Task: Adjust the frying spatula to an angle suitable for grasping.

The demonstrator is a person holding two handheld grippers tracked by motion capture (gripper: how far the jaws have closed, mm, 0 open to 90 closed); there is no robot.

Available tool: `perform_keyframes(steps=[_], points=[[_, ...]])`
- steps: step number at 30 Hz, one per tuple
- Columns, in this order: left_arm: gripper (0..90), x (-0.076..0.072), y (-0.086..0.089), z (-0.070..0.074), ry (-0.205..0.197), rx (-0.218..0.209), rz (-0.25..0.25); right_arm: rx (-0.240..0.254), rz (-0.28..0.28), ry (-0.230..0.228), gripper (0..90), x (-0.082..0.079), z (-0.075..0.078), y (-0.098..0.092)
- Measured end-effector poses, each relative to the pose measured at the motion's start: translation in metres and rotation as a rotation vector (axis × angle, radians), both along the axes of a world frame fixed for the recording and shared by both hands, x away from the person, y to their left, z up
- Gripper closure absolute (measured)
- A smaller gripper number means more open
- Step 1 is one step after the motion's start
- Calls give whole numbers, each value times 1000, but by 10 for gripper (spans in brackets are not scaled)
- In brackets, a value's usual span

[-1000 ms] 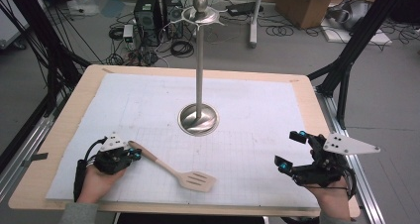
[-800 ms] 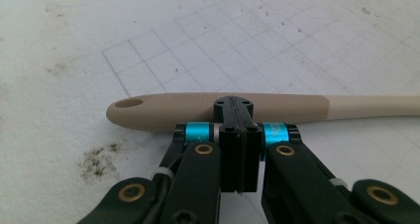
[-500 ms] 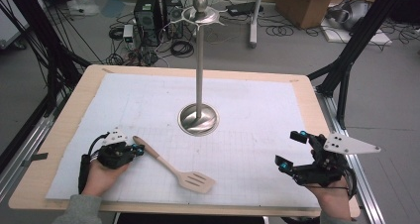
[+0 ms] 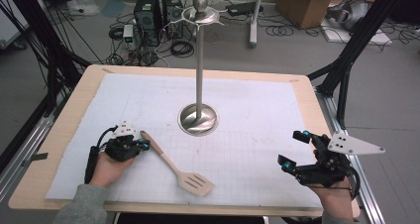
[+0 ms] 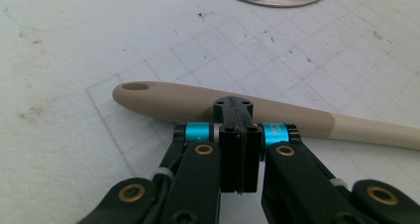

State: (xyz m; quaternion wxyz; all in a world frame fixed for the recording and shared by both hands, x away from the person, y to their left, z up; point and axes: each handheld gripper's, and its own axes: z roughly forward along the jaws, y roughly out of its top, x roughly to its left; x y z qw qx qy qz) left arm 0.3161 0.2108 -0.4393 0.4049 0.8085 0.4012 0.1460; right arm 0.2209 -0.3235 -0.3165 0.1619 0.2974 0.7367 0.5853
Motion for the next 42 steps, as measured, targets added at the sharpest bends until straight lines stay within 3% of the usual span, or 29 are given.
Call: perform_keyframes(steps=[12,16,25,30,37,40,42], points=[[898,17,-15,1,9,-1,-3,-17,7,8,61,4,-3,6],[897,24,-21,1,10,3,0,2,0,16,61,4,-3,3],[897,30,-25,-3,11,-54,24,-1,8,8,61,2,-2,4],[898,38,-32,0,18,-19,8,1,6,14,61,3,-2,4],[896,44,-38,-1,23,-37,22,5,6,10,61,3,-2,4],[897,42,-39,-1,14,-3,37,-2,11,18,61,4,-3,5],[897,41,-39,-1,21,-11,41,-2,11,17,61,4,-3,6]])
